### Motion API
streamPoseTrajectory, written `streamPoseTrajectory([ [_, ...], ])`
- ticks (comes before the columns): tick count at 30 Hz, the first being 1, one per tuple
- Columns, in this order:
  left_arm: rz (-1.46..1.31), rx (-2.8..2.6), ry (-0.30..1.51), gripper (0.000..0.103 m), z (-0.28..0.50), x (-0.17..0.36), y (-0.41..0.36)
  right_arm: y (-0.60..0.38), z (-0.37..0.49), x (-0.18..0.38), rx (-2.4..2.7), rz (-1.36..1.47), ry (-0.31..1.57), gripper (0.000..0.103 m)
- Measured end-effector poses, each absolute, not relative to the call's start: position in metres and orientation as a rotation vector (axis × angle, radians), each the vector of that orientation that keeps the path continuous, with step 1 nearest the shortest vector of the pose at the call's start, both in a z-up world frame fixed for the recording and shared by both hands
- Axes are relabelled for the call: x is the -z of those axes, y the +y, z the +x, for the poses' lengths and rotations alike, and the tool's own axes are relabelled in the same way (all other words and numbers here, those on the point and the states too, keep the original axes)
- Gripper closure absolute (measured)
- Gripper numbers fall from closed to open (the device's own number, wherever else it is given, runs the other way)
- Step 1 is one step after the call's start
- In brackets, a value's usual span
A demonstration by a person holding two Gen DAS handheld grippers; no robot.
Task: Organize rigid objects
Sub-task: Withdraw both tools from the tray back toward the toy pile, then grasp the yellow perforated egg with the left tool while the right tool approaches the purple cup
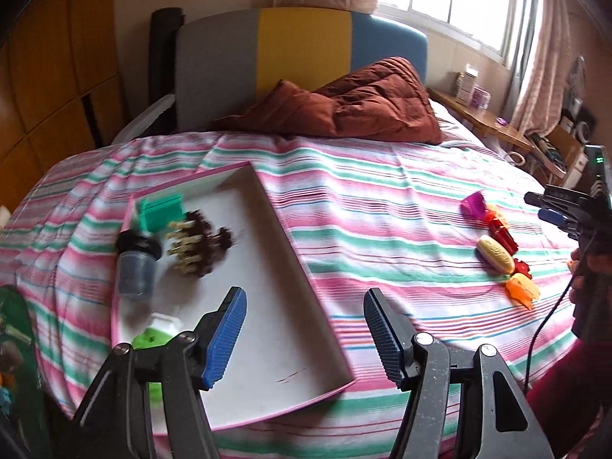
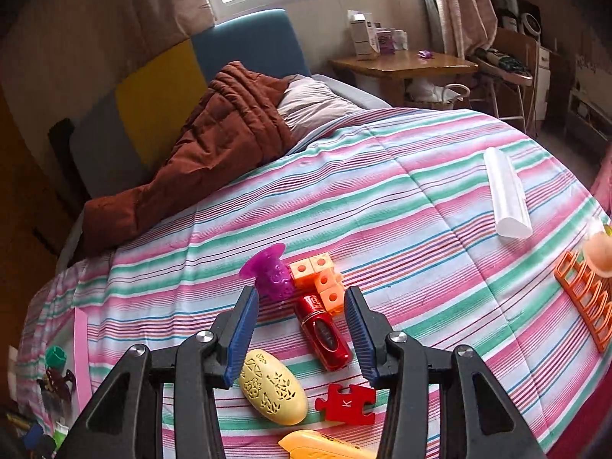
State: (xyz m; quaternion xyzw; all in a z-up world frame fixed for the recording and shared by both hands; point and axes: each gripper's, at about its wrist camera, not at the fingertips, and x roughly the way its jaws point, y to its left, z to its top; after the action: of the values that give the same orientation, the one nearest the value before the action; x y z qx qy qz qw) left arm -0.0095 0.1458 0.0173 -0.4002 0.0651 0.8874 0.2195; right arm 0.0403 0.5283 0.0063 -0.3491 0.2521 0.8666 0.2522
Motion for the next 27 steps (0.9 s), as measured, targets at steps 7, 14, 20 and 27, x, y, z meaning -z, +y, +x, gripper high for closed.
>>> streamPoseTrajectory([
  [7, -1.135, -2.314, 0.225, 0.038, -0.015, -0.004, 0.2, 0.554, 0.06, -0.002, -2.249, -0.874, 0.856, 0.056],
  [14, -1.179, -2.142, 0.228, 0.038, -0.018, 0.008, 0.264, 0.563, 0.064, 0.002, -2.219, -0.866, 0.927, 0.056],
  [20, -1.218, -2.032, 0.248, 0.038, -0.019, 0.017, 0.314, 0.561, 0.062, 0.002, -2.22, -0.881, 0.911, 0.056],
  [27, -1.32, -1.921, 0.197, 0.039, -0.029, 0.033, 0.371, 0.568, 0.069, 0.003, -2.204, -0.85, 0.974, 0.056],
])
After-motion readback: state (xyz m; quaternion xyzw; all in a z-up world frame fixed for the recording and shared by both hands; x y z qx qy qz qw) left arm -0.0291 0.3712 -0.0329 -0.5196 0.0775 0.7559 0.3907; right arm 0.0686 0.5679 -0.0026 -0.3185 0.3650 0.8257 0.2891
